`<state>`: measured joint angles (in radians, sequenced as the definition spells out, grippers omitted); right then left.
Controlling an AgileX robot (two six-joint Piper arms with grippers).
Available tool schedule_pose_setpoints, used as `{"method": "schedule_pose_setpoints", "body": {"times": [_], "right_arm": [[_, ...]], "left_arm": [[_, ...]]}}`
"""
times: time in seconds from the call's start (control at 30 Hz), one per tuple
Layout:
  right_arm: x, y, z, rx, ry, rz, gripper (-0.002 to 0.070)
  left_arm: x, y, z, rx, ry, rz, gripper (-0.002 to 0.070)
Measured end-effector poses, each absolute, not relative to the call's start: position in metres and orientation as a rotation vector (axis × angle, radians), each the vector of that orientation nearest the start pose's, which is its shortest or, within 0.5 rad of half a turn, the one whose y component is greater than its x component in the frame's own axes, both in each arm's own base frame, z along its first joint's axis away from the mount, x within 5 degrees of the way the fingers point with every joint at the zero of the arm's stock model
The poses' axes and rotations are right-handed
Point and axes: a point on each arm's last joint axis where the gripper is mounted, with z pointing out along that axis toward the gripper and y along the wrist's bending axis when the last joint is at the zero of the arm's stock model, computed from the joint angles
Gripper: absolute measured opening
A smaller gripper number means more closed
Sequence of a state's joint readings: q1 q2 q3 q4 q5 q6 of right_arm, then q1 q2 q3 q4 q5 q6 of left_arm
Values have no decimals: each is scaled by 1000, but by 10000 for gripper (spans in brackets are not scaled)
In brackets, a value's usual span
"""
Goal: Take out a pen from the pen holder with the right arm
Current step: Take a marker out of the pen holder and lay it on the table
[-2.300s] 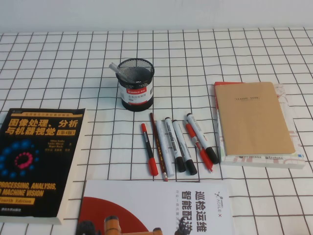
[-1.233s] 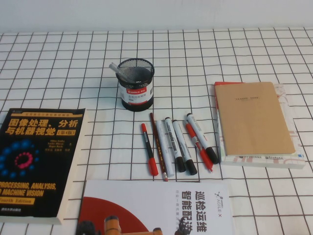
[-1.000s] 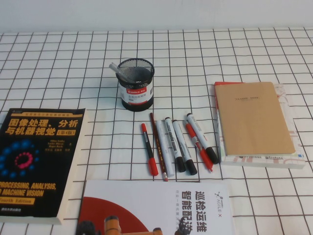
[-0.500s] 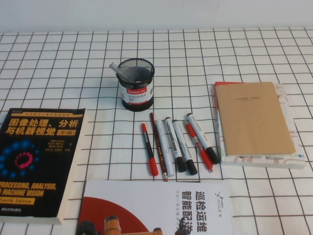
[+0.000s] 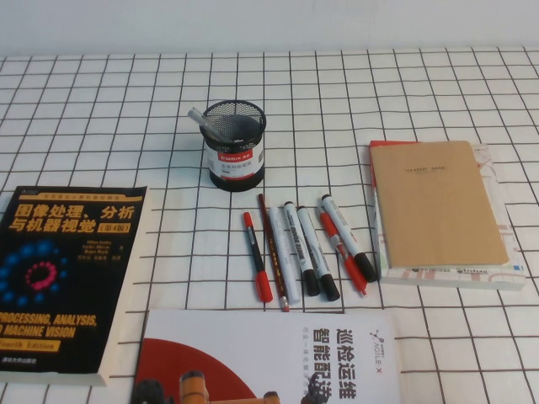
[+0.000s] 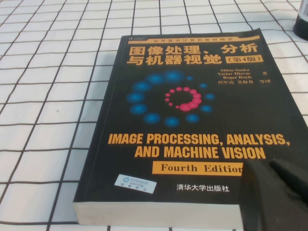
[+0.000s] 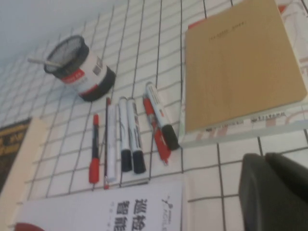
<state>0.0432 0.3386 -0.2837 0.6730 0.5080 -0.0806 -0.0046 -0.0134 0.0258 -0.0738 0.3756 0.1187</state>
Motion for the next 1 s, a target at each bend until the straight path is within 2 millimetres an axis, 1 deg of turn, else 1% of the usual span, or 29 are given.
{"method": "schedule_pose_setpoints", "body": {"times": [0.1,0.3,0.43,0.53,0.6,0.67,0.77,0.87,1.0], "right_arm": [[91,33,256,197,2095,626,-16],[122,37,250,99,2316,583,-16],[138,38,245,76,2392,561,-16],[153,39,251,54,2412,549,-16],[166,44,258,-1,2414,539,-16],[179,53,268,-71,2399,538,-16],[198,77,277,-197,2379,560,-16],[212,106,283,-325,2337,572,-16],[225,158,285,-500,2261,608,-16]], "left_arm": [[52,-3,172,70,1869,6,-4],[52,-3,172,70,1869,6,-4],[52,-3,172,70,1869,6,-4],[52,-3,172,70,1869,6,-4],[52,-3,172,70,1869,6,-4],[52,-3,172,70,1869,6,-4],[52,-3,172,70,1869,6,-4],[52,-3,172,70,1869,6,-4],[52,-3,172,70,1869,6,-5]]}}
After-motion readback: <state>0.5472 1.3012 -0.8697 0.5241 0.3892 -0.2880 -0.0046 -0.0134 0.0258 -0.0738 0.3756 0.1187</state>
